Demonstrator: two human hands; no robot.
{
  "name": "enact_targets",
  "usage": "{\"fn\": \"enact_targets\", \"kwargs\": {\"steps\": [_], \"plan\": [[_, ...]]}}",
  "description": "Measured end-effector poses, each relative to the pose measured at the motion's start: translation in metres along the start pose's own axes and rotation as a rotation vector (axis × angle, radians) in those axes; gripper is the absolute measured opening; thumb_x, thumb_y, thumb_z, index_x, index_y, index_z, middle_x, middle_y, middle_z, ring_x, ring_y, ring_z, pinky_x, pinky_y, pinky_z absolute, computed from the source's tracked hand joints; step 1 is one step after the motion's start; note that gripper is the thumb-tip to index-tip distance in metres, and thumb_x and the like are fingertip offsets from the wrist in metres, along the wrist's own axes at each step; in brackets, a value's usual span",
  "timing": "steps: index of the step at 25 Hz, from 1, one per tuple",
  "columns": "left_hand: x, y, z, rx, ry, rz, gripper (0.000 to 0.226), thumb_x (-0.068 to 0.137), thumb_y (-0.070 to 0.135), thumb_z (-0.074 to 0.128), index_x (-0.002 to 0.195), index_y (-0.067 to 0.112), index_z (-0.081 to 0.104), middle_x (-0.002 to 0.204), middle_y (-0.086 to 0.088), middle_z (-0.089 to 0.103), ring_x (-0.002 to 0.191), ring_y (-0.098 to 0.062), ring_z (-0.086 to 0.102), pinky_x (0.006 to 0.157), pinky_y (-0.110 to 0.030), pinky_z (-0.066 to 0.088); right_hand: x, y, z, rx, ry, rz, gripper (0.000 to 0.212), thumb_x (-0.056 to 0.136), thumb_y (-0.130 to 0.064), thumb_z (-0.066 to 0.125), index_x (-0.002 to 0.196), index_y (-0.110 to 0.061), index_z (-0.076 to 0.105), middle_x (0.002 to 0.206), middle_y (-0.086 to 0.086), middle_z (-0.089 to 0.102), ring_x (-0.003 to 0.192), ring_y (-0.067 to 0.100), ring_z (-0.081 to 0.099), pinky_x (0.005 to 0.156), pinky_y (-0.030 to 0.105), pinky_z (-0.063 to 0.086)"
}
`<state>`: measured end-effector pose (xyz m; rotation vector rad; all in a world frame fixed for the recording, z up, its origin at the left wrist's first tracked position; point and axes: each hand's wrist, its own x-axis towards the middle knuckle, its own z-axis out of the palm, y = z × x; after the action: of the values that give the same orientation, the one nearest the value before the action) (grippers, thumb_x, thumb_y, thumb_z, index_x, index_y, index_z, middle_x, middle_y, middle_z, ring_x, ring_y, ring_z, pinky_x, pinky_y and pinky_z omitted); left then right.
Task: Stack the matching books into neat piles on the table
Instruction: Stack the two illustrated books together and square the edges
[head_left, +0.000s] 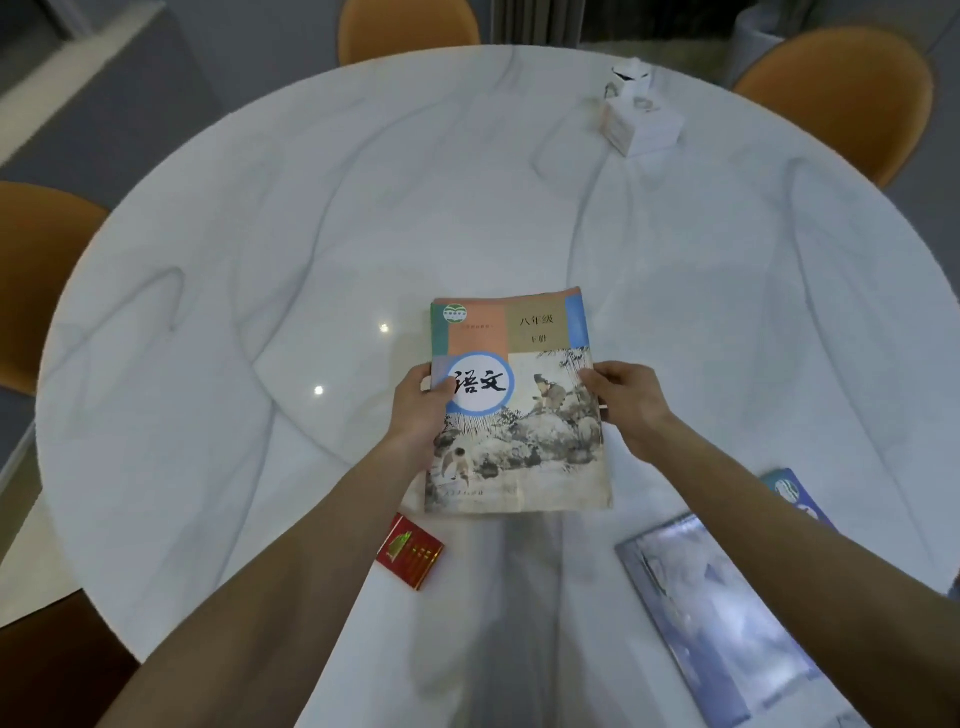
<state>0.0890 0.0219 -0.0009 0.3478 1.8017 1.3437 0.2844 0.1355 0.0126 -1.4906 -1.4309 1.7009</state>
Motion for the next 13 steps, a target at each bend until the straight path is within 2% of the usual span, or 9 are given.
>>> {"fn": "enact_targets", "kwargs": {"steps": [3, 5, 8, 10, 13], "plan": [[0.025, 0.01, 0.003, -0.002, 0.041, -0.005, 0.033, 0.094, 0.01, 0.052, 0.127, 0.01, 0.05, 0.115, -0.008, 0.058, 0.099, -0.025, 0.055, 0.08, -0.034, 0.045, 0.035, -0.009, 0.01, -0.038, -0.005, 0.0, 0.019, 0.092, -0.013, 0.059, 0.084, 0.004, 0.064, 0.081, 0.016, 0.056, 0.074, 0.025, 0.048, 0.071, 0.038, 0.046], [0.04, 0.012, 0.005, 0.038, 0.07, -0.02, 0.035, 0.095, 0.01, 0.051, 0.129, 0.01, 0.049, 0.124, -0.011, 0.058, 0.108, -0.03, 0.056, 0.089, -0.04, 0.049, 0.053, -0.009, 0.017, -0.074, 0.007, 0.02, 0.023, 0.091, -0.015, 0.061, 0.079, 0.005, 0.064, 0.075, 0.014, 0.053, 0.069, 0.024, 0.044, 0.068, 0.035, 0.044], [0.056, 0.007, 0.011, 0.092, 0.094, -0.04, 0.038, 0.095, 0.01, 0.05, 0.133, 0.01, 0.048, 0.13, -0.015, 0.057, 0.115, -0.033, 0.056, 0.099, -0.047, 0.048, 0.07, -0.005, 0.024, -0.175, 0.052, 0.046, 0.036, 0.089, -0.015, 0.062, 0.055, -0.011, 0.054, 0.055, 0.004, 0.041, 0.052, 0.018, 0.033, 0.054, 0.029, 0.035], [0.062, 0.003, 0.015, 0.123, 0.098, -0.022, 0.037, 0.094, 0.009, 0.05, 0.131, 0.009, 0.05, 0.128, -0.016, 0.058, 0.108, -0.031, 0.058, 0.094, -0.042, 0.05, 0.077, 0.002, 0.026, -0.223, 0.077, 0.055, 0.042, 0.09, -0.015, 0.061, 0.049, -0.015, 0.048, 0.051, 0.001, 0.036, 0.049, 0.016, 0.029, 0.05, 0.026, 0.031], [0.067, -0.002, 0.021, 0.297, 0.118, 0.06, 0.034, 0.093, 0.008, 0.05, 0.126, 0.009, 0.054, 0.118, -0.018, 0.063, 0.099, -0.032, 0.06, 0.083, -0.038, 0.05, 0.086, 0.009, 0.026, -0.297, 0.107, 0.052, 0.044, 0.09, -0.016, 0.059, 0.05, -0.013, 0.04, 0.051, 0.0, 0.031, 0.05, 0.015, 0.025, 0.049, 0.023, 0.027]]}}
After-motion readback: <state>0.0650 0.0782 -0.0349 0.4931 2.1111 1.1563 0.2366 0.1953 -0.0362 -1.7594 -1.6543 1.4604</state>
